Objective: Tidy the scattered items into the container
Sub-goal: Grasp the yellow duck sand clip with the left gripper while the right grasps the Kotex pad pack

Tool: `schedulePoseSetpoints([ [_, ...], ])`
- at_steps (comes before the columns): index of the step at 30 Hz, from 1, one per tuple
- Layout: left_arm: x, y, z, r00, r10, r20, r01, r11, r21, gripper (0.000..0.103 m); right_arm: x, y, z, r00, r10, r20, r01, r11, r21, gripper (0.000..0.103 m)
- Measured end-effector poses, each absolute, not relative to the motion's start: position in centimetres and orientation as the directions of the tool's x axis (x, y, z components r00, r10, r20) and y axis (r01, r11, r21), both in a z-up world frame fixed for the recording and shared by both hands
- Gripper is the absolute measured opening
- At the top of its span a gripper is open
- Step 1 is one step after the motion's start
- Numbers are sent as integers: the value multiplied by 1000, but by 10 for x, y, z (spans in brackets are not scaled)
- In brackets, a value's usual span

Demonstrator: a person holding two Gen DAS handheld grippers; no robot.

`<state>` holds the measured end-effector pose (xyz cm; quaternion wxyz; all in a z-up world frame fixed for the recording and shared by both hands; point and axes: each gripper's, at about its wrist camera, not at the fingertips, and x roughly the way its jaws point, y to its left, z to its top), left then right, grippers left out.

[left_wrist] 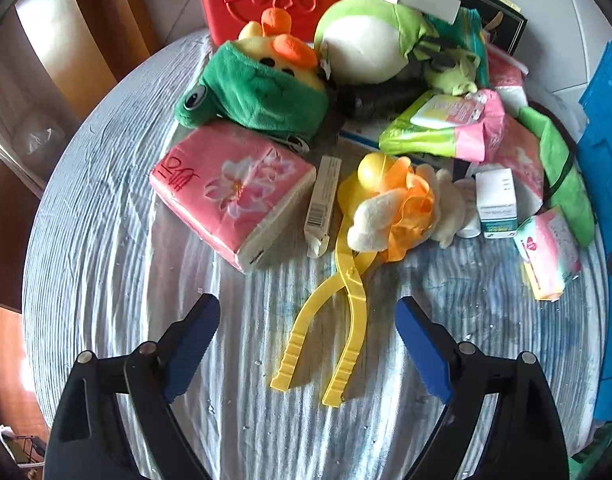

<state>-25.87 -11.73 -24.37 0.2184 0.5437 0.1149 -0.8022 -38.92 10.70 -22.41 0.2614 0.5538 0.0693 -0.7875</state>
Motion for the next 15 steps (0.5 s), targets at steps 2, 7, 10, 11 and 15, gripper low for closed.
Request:
schedulePoseSetpoints([
  [2, -265, -117, -257, -294, -223, -929, 461, -885, 66, 90, -395, 105, -239, -227, -317, -921, 484, -857, 176, 103],
  [7, -283, -120, -283, -266, -204, -942, 440, -895, 70, 90, -403, 101, -269, -205, -277, -939, 456, -876, 159, 103],
  [10, -291, -121, -293, -264, -182, -947, 430, -901, 53, 90, -407, 94, -281, -201, -256, -945, 456, -879, 141, 103],
  [11, -293, -120, -298, -258, -173, -950, 425, -904, 49, 90, -407, 92, -284, -202, -253, -946, 458, -878, 137, 103],
  [15, -295, -124, -303, -285, -158, -945, 444, -896, 16, 102, -408, 84, -301, -204, -237, -950, 462, -879, 120, 103],
])
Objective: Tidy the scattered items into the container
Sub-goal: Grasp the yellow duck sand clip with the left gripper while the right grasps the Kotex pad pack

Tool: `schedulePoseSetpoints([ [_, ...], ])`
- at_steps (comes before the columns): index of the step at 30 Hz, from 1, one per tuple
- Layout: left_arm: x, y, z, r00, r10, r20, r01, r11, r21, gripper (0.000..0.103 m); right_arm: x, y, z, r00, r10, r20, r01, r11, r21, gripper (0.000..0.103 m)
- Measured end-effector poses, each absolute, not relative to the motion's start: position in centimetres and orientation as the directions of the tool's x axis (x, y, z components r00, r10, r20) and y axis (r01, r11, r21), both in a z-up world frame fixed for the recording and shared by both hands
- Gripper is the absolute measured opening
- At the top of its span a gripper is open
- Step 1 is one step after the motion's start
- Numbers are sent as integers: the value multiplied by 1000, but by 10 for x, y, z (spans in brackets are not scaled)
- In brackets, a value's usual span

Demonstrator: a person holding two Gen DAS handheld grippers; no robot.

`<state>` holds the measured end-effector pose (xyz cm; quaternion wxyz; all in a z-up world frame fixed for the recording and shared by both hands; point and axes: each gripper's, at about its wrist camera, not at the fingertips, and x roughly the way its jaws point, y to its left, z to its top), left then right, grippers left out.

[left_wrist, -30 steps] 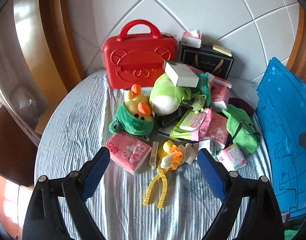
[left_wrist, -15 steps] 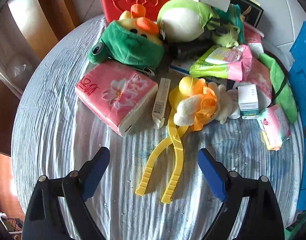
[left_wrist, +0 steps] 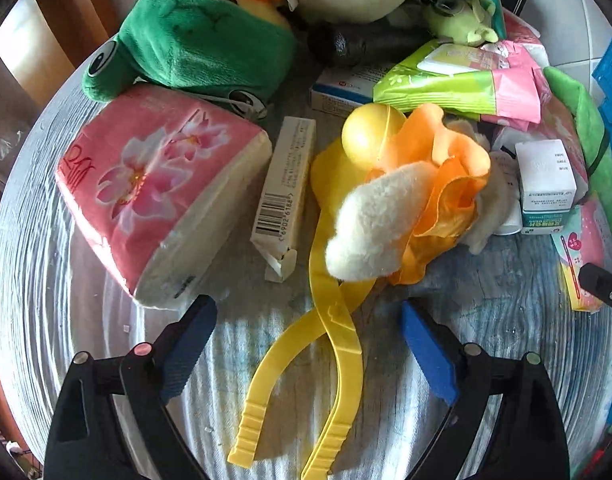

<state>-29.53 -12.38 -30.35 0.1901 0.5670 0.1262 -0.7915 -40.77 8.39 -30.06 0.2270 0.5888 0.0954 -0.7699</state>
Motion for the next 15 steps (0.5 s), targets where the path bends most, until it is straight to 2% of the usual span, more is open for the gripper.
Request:
schedulePoseSetpoints([
  [12, -284, -117, -304, -351, -189, -917, 448, -894, 13, 102, -396, 82, -313, -314, -190, -930, 423, -905, 42, 103],
  [14, -285, -112, -299, -360, -181, -915, 429, -903, 10, 85, -400, 87, -309, -276, -213, -937, 407, -909, 86, 100],
  [15, -286, -109, -296, -365, -173, -915, 407, -913, 10, 73, -402, 93, -304, -270, -239, -933, 388, -914, 122, 92],
])
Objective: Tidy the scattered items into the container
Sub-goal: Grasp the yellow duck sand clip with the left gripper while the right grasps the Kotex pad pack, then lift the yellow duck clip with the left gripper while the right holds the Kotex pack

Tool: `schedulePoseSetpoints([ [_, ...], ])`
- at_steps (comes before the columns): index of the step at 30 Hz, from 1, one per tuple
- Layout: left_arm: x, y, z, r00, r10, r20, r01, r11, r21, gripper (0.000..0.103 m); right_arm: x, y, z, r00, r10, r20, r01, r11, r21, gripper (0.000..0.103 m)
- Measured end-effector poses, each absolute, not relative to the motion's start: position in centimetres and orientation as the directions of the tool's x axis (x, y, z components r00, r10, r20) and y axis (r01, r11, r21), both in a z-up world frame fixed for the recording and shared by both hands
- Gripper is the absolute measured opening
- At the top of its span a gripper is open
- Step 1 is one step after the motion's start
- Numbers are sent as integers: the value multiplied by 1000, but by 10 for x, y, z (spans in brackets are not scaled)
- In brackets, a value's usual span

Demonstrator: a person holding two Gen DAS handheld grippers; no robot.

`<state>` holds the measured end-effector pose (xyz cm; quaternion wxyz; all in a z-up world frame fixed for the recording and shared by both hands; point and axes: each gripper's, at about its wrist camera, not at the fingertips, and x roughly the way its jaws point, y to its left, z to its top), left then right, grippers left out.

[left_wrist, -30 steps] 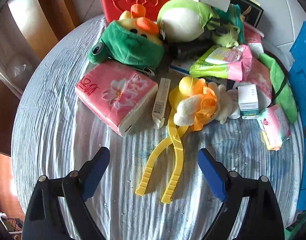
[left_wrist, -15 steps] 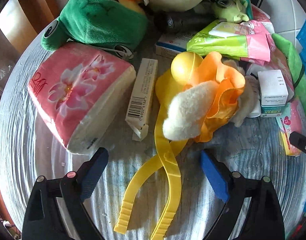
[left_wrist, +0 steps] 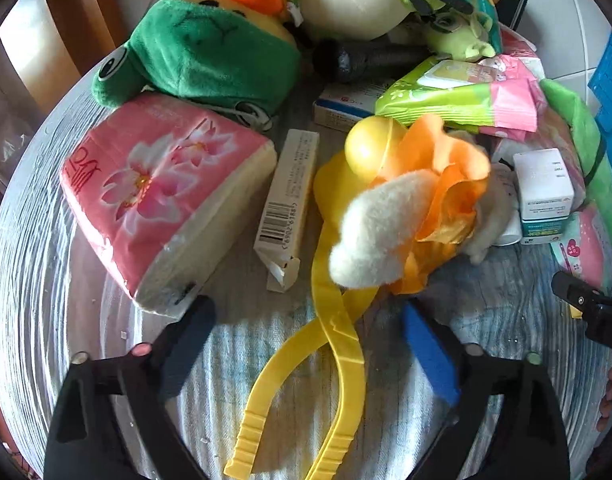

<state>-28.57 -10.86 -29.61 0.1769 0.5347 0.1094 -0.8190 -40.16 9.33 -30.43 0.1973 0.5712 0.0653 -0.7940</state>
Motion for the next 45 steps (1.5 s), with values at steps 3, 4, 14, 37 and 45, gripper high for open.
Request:
schedulePoseSetpoints([
  [3, -288, -104, -295, -390, -172, -904, 388, -922, 8, 72, -402, 102, -294, -311, -285, -907, 389, -909, 152, 90],
  [4, -289, -105, -295, -399, -179, -899, 395, -919, 7, 72, -402, 101, -293, -315, -292, -903, 401, -903, 152, 90],
  [14, -285, -89, -288, -416, -178, -892, 361, -932, 17, 46, -384, 94, -297, -333, -252, -909, 482, -874, 66, 72],
  [37, -245, -125, -171, -580, -265, -770, 403, -915, 12, 30, -324, 57, -214, -426, -380, -821, 562, -822, 90, 71],
  [45, -242, -128, -129, -645, -266, -717, 381, -925, 1, 30, -320, 49, -191, -452, -403, -796, 566, -819, 93, 71],
])
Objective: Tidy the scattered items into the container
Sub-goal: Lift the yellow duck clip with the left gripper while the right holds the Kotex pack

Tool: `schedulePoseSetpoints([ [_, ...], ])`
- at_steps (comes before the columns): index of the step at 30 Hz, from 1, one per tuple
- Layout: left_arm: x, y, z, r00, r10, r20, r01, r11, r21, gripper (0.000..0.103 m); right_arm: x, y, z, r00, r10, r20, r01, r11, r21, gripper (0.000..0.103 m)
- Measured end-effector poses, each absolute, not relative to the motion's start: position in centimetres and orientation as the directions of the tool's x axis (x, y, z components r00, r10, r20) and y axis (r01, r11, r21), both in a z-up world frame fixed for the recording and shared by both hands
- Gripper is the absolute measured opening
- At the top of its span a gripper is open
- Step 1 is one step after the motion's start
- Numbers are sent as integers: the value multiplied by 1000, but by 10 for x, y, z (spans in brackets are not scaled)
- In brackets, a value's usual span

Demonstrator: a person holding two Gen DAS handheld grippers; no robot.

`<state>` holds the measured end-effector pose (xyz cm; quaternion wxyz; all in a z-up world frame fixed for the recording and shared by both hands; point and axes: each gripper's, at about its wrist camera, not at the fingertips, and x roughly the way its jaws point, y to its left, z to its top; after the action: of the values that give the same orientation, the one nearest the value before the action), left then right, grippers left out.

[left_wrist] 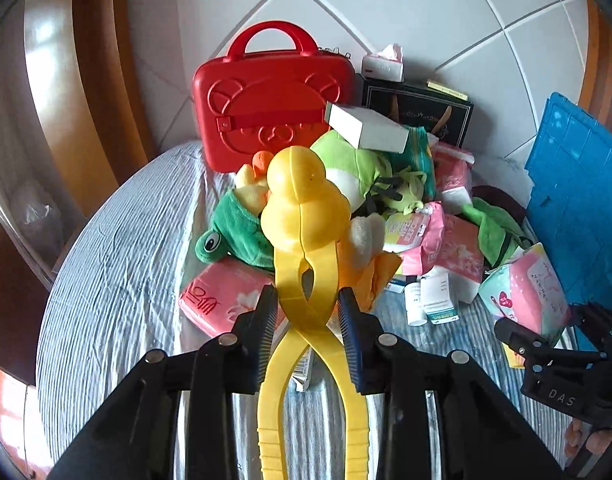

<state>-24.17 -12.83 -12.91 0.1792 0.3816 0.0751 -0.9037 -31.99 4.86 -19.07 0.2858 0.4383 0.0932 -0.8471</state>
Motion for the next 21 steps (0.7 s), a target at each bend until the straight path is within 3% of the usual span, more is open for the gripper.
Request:
schedulePoseSetpoints([
  [14, -249, -115, -210, -528, -182, -830, 321, -947, 3, 30, -322, 52, -226, -400, -356, -845, 540, -836, 96, 70],
  [16, -249, -114, -215, -524, -174, -834, 308, -951, 4, 21, -324, 53, -229, -392, -358, -847, 539, -836, 104, 70],
  [21, -256, -107, -213, -528, -128, -839, 298, -954, -42, 21, -326, 56, -231, -393, -354, -849, 535, -839, 103, 70],
])
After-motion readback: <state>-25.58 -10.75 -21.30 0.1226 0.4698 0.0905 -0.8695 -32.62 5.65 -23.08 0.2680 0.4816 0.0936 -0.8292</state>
